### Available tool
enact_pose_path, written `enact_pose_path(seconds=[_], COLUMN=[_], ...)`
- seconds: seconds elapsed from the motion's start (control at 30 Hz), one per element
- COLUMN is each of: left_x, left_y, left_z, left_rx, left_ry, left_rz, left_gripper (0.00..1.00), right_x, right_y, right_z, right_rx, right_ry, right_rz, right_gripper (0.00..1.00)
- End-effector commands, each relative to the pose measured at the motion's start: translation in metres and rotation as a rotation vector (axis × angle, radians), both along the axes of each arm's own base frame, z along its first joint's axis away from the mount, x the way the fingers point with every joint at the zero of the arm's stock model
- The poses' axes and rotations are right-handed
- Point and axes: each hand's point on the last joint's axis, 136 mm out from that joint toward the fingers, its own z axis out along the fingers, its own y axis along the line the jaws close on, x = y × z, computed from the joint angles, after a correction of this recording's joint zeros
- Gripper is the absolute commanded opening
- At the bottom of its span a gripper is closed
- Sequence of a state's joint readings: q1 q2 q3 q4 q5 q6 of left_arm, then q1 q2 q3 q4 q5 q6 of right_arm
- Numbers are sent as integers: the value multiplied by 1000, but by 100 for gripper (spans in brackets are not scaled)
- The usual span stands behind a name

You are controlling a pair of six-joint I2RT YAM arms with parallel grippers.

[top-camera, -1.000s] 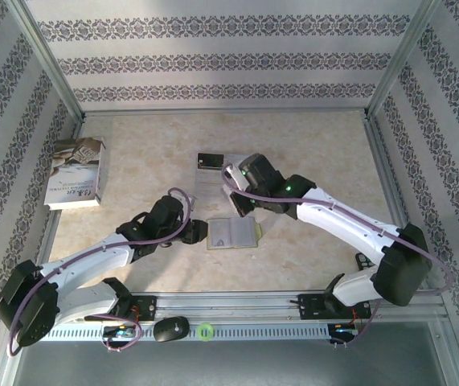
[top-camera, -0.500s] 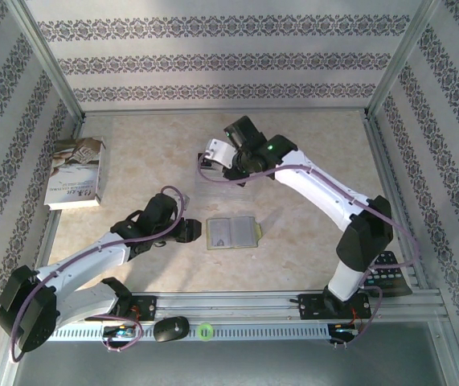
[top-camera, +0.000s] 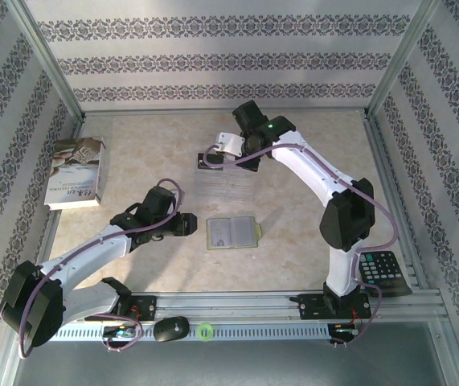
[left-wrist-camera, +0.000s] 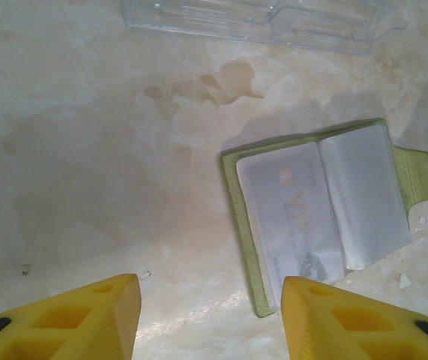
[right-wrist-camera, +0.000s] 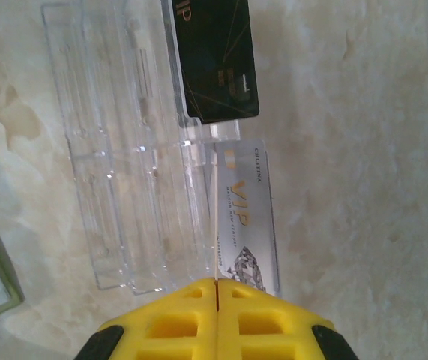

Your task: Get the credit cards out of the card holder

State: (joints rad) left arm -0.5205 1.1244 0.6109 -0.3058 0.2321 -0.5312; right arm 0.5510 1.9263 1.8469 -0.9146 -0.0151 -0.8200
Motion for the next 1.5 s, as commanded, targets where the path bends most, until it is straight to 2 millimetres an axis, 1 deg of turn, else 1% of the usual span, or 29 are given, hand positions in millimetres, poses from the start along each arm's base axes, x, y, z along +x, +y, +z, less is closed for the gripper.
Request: enact_pose_path(seconds=[0.0, 0.23, 0.67, 1.07, 1.1, 1.13, 1.17, 1.27, 1.37, 1.4, 1.47], left_x=[2, 4, 4, 4, 4, 4, 4, 4, 4, 4, 5], left_y=[7, 10, 15, 15, 15, 14, 14, 14, 12, 12, 11], left_z=[1, -1, -3, -7, -8, -8, -8, -8, -9, -9, -6], left_rx=[7, 3, 2, -1, -1, -3, -4, -8, -19, -24, -34], left_ry=[25, 44, 59, 68, 70, 71, 69, 69, 68, 66, 54], left_rz=[20, 34, 55, 59, 58, 56, 56, 55, 55, 56, 58], left_gripper=[53, 53, 53, 53, 53, 53, 53, 53, 53, 53, 53], right_x=[5, 10, 18, 23, 25, 29, 31, 38, 42, 44, 39], right_y=[-1, -3, -8, -4, -4, -4, -4, -1, 5, 8, 15], right_z=[5, -13, -24, -36, -37, -36, -34, -22, 1, 13, 37], right_rx=[-20, -48, -40, -22, -20, -16, -11, 29, 108, 148, 256], right_ry=[-13, 18, 35, 55, 46, 29, 13, -43, -119, -155, -191], right_rz=[50, 73, 80, 78, 70, 60, 50, 29, 1, -12, -43], right_gripper=[0, 0, 0, 0, 5, 13, 18, 27, 31, 32, 34])
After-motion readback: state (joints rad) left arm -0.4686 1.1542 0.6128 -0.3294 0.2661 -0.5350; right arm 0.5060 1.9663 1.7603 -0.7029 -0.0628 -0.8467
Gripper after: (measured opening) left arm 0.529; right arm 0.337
